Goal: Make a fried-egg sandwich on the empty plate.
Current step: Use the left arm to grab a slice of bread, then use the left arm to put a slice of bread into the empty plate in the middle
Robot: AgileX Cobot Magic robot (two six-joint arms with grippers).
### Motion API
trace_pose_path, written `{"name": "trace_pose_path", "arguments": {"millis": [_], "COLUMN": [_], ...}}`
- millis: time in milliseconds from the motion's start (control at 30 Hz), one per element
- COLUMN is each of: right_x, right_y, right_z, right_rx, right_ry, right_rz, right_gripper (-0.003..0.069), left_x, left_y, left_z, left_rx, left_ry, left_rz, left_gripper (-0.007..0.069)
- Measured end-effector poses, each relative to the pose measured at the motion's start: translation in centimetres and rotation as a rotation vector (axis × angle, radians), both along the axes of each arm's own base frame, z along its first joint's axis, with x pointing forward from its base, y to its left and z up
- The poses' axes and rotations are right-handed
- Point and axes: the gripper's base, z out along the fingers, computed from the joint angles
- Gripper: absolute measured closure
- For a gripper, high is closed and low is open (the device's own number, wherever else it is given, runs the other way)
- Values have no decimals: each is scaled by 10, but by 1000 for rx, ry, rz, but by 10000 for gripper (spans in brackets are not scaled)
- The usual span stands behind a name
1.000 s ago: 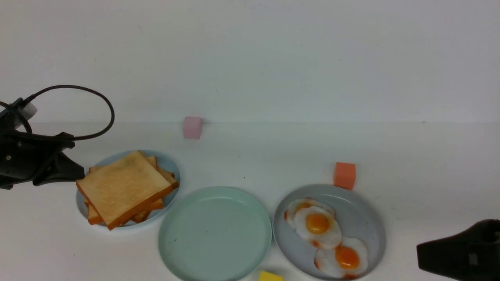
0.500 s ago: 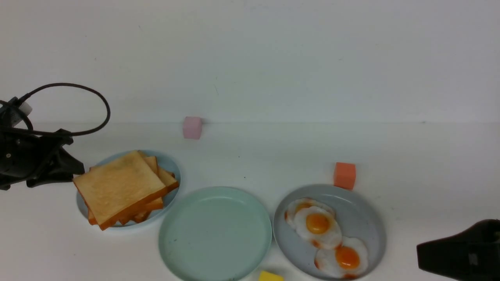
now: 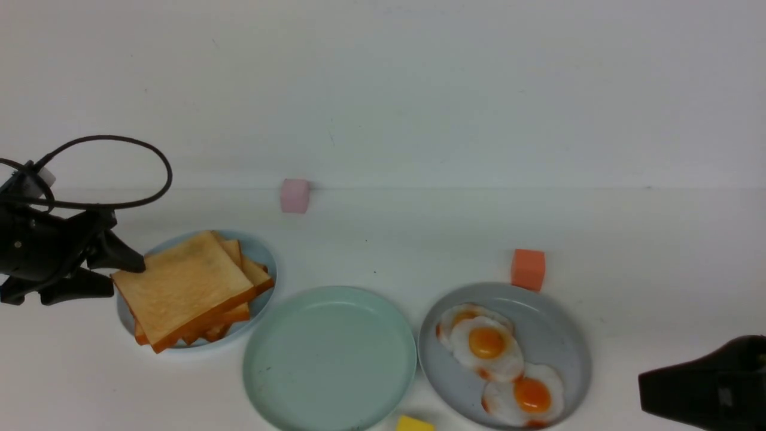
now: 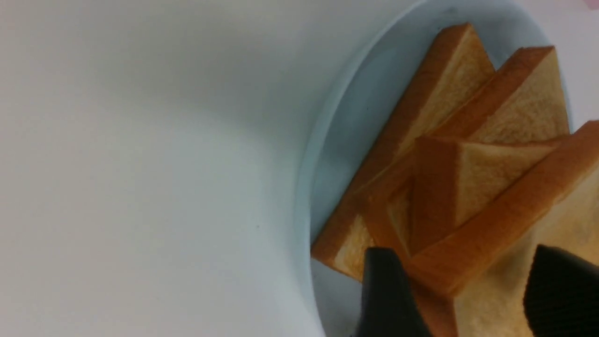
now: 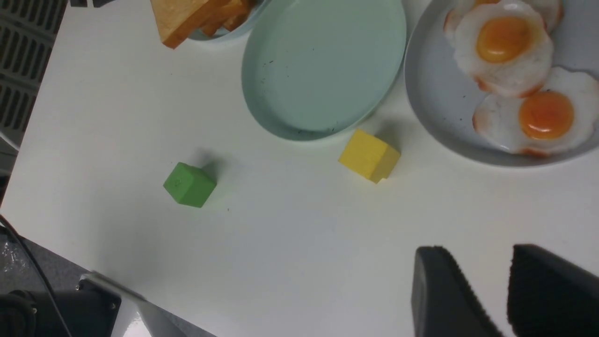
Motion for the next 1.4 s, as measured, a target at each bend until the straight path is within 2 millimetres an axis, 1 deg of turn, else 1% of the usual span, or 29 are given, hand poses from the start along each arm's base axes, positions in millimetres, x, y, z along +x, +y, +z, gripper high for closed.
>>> {"name": "trace_pose_path", "arguments": {"millis": [33, 200, 233, 367, 433, 500, 533, 600, 667, 700, 733, 767, 800, 867, 900, 967, 1000, 1033, 1067, 1167, 1200, 1233, 1267, 1300, 1333, 1400], "right_x": [0, 0, 0, 0, 0, 0, 0, 0, 0, 1, 1, 1, 1, 2, 2, 4, 4, 6, 6, 6, 6, 6, 6, 6, 6, 6], "right_y": [0, 0, 0, 0, 0, 0, 0, 0, -1, -1, -1, -2, -2, -2, -2, -2, -2, -2, -2, -2, -2, -2, -2, -2, -2, -2], "right_z": [0, 0, 0, 0, 0, 0, 0, 0, 0, 0, -1, -1, -1, -2, -2, -3, -3, -4, -4, -4, -4, -4, -4, -4, -4, -4], "right_rx": [1, 1, 1, 0, 0, 0, 0, -4, -12, -18, -24, -25, -36, -45, -47, -57, -57, -64, -66, -68, -67, -67, -67, -67, -68, -70], "right_ry": [-1, -1, -1, -2, -2, -2, -2, -3, -7, -11, -14, -14, -19, -21, -20, -15, -15, -12, -13, -14, -15, -15, -15, -15, -15, -16], "right_rz": [-1, -1, -1, 0, 0, 0, 0, 0, -1, 0, -1, -1, -2, -2, -2, -2, -2, -2, -2, -2, -2, -2, -2, -2, -2, -2], "right_gripper": [415, 415, 415, 415, 415, 415, 415, 415, 415, 415, 415, 415, 415, 415, 415, 415, 415, 415, 415, 415, 415, 415, 415, 415, 415, 415], "left_x": [0, 0, 0, 0, 0, 2, 2, 3, 2, 1, 0, 0, -1, 0, 0, 4, 4, 6, 8, 14, 17, 17, 20, 21, 24, 27], "left_y": [0, 0, 0, 0, 1, 1, 1, -1, -8, -14, -20, -22, -37, -59, -59, -95, -98, -115, -121, -153, -158, -158, -166, -167, -171, -172], "left_z": [0, 0, 0, 5, 16, 32, 35, 57, 75, 82, 87, 88, 92, 90, 89, 75, 73, 62, 58, 31, 24, 24, 14, 13, 6, 2], "left_rx": [1, 3, 4, 22, 53, 79, 83, 96, 59, 13, -25, -32, -78, -102, -100, -94, -92, -72, -65, -23, -7, -6, 20, 23, 48, 71], "left_ry": [0, -5, -6, -23, -50, -90, -101, -160, -215, -245, -282, -287, -311, -311, -311, -263, -259, -228, -216, -167, -164, -163, -159, -159, -158, -166], "left_rz": [-2, -7, -8, -28, -53, -80, -86, -150, -232, -285, -343, -354, -450, -542, -544, -668, -676, -725, -739, -783, -782, -782, -781, -780, -767, -751], "left_gripper": [265, 457, 480, 489, 489, 489, 489, 489, 489, 489, 489, 489, 489, 489, 489, 489, 489, 489, 489, 489, 489, 489, 489, 489, 489, 490]}}
